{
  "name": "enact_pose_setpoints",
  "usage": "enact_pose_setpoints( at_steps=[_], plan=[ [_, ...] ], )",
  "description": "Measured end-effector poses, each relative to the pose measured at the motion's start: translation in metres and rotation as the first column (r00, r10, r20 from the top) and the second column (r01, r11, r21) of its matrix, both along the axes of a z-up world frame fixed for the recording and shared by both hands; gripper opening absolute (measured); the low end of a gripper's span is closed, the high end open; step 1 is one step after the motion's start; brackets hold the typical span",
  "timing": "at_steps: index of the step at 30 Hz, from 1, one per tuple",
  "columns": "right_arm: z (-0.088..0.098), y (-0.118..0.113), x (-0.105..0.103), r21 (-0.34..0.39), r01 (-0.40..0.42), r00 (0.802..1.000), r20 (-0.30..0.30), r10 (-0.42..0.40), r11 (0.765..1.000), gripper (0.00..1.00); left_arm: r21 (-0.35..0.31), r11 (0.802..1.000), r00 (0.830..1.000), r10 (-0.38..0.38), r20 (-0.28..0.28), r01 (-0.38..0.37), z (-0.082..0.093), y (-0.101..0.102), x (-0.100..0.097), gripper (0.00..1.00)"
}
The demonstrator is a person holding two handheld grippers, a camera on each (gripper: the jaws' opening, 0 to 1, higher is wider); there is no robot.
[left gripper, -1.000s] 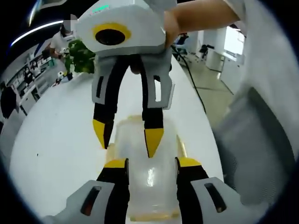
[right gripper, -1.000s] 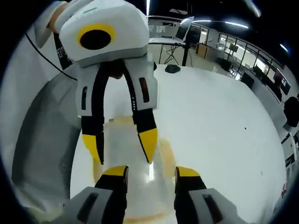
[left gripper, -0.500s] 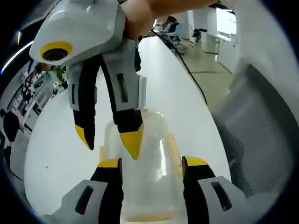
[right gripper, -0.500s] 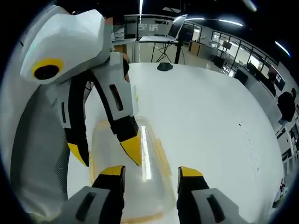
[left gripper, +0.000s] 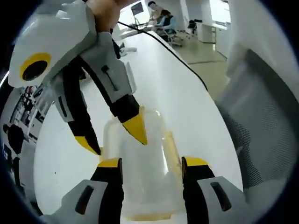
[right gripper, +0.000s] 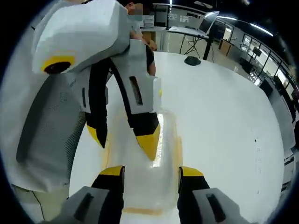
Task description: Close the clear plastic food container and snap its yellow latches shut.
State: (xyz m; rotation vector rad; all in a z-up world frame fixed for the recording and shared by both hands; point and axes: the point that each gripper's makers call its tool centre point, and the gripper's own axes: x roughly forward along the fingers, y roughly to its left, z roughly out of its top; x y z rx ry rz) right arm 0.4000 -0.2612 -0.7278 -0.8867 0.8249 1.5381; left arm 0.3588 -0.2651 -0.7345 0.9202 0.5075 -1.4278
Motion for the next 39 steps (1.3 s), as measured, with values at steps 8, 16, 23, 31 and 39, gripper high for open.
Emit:
enact_pose_setpoints(
  at_steps=[8,16,23,31,39],
  plan=[
    [-0.005,0.008,0.007,-0.024,-0.031,0.999,-0.025,0.031,0.999,0.54,-0.004,1.0,1.0,-0.001,-0.003,0.001,0.001,0.001,0.003,0.48],
    [-0.011,0.008,0.005,-0.072,-0.045,0.99,-0.135,0.035,0.996,0.52,-0.018,1.0,1.0,-0.006,-0.023,0.006,0.002,0.001,0.001,0.46],
    [-0.012,0.008,0.003,-0.08,-0.038,0.986,-0.163,0.024,0.996,0.51,-0.022,0.999,1.0,0.023,-0.018,-0.024,0.001,-0.001,0.0,0.42],
    [-0.014,0.01,0.002,-0.153,-0.071,0.98,-0.196,0.04,0.986,0.49,-0.011,0.999,0.999,0.036,-0.009,-0.036,0.001,-0.001,0.001,0.41],
    [-0.017,0.012,-0.002,-0.273,-0.084,0.964,-0.266,0.009,0.958,0.47,-0.021,1.0,1.0,0.011,-0.009,-0.012,0.0,-0.001,-0.001,0.4]
  ],
)
